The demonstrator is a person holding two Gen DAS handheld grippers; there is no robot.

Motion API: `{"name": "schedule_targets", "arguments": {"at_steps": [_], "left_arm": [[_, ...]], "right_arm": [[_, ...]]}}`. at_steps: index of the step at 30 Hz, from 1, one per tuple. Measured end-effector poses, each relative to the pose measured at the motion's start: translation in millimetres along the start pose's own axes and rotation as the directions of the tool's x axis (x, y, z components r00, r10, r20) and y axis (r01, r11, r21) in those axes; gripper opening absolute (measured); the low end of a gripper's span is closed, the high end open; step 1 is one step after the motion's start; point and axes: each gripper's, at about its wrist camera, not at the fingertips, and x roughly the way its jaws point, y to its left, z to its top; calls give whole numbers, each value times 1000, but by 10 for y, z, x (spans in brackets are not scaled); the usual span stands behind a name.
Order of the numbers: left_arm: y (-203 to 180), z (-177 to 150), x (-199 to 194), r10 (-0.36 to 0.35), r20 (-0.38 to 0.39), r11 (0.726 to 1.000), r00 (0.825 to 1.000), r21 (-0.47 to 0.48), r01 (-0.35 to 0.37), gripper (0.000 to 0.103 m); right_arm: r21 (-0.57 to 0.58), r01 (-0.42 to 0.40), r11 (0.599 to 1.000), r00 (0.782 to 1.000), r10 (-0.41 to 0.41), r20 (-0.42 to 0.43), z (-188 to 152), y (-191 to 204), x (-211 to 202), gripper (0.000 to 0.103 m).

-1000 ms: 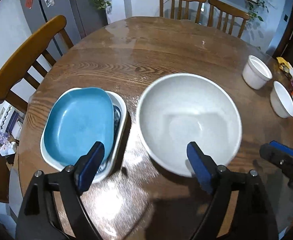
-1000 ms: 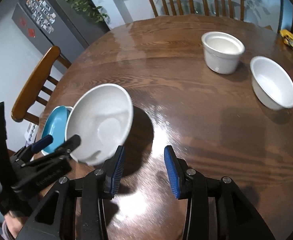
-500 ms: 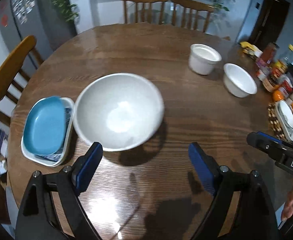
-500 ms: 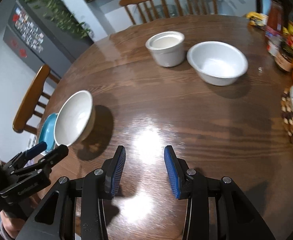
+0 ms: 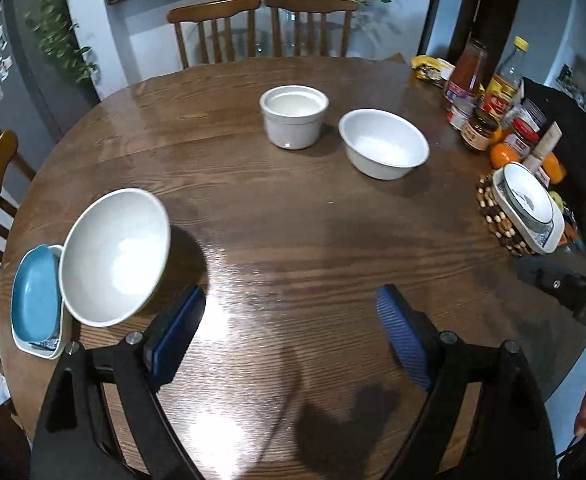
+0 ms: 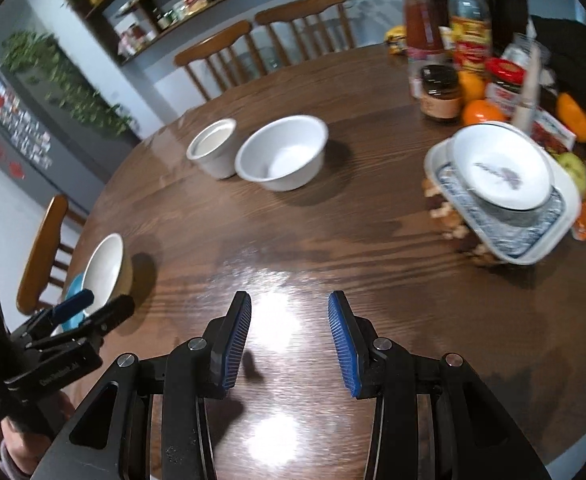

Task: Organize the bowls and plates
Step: 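Reach the left gripper to the medium white bowl rim and grasp it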

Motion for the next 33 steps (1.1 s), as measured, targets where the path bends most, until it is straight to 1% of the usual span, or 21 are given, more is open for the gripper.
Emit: {"name": "schedule_targets", "arguments": {"at_steps": [3,6,10,12,16,20,22,25,29,33], "left_arm": [[-84,17,-3,-1,6,1000,1000,10,1,87],[-131,124,7,-1,16,1000,1000,9,1,87],[-165,334,-43,25,66,1000,998,4,-25,87],[-171,466,-55,32,92,999,995,5,-32,87],[-153,745,55,45,96,999,994,-29,-42,87],[-195,996,253,66,100,997,993,-36,-63,88],[-231,1117,445,87,78,996,993,-38,-84,87],[-266,1196,733,96,32,995,995,-36,-95,87],[-294,1230,1024,74,-29,996,997,-53,-75,87],[-344,1272,1235,67,-60,996,996,-46,-70,87]], "right_arm": [[10,-3,1000,1000,3,13,26,-127,-62,41],[5,-10,1000,999,10,33,61,-199,-124,41],[-12,-13,1000,998,14,60,164,-234,-189,41],[-31,-13,999,997,15,74,261,-219,-196,41],[-55,0,998,996,5,87,518,-220,-150,41],[-61,21,998,997,-16,73,829,-218,27,41],[-55,17,998,998,-13,57,973,-204,170,41],[-44,25,999,999,-24,23,1131,-170,434,41],[-48,26,999,999,-27,-27,1252,-108,817,41],[-45,31,999,996,-34,-76,1308,-115,1163,41]]}}
